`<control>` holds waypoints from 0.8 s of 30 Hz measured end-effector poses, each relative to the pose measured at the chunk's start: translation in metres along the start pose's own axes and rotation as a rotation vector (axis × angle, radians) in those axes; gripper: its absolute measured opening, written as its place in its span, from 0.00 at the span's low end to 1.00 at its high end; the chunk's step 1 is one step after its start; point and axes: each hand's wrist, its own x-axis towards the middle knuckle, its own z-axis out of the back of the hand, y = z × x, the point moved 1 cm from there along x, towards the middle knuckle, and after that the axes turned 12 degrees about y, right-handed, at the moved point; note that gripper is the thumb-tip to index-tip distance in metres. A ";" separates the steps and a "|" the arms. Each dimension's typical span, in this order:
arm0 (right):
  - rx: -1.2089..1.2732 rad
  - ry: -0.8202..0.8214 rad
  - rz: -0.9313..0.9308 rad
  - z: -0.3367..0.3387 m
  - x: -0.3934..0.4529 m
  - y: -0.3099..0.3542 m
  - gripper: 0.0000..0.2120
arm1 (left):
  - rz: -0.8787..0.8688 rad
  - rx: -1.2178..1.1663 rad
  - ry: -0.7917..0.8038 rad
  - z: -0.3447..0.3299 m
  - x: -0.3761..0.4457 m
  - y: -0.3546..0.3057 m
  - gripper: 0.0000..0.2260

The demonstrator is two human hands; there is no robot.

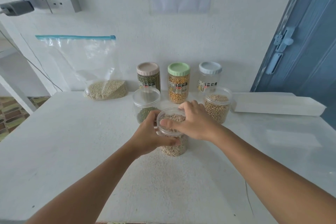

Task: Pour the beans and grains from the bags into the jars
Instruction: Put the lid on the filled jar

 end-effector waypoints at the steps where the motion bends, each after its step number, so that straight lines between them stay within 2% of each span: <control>1: 0.036 0.012 -0.009 0.000 -0.001 -0.003 0.55 | 0.001 -0.003 0.000 0.000 0.000 0.001 0.40; 4: 0.174 0.126 0.018 -0.007 -0.004 -0.010 0.56 | 0.002 -0.012 -0.002 -0.001 0.000 0.001 0.40; 7: 0.472 0.222 0.089 -0.015 -0.008 -0.018 0.53 | -0.004 -0.012 -0.006 -0.003 -0.001 0.002 0.39; 9: 0.507 0.139 0.108 -0.023 -0.011 -0.020 0.51 | -0.014 -0.014 -0.018 -0.005 -0.001 0.003 0.40; 12: 0.501 -0.136 0.070 -0.043 -0.010 -0.017 0.53 | -0.023 -0.015 -0.046 -0.006 -0.002 0.004 0.39; 13: 0.513 -0.177 0.058 -0.048 -0.009 -0.017 0.54 | -0.021 -0.015 -0.049 -0.006 -0.002 0.005 0.39; 14: 0.525 -0.181 0.055 -0.049 -0.008 -0.017 0.55 | -0.019 -0.018 -0.047 -0.006 -0.002 0.005 0.39; 19: 0.599 0.016 0.141 -0.039 -0.011 -0.026 0.52 | -0.024 0.008 -0.028 -0.005 -0.002 0.005 0.40; 24: 0.759 -0.190 0.119 -0.056 -0.012 -0.020 0.45 | -0.057 -0.023 -0.081 -0.012 -0.004 0.009 0.40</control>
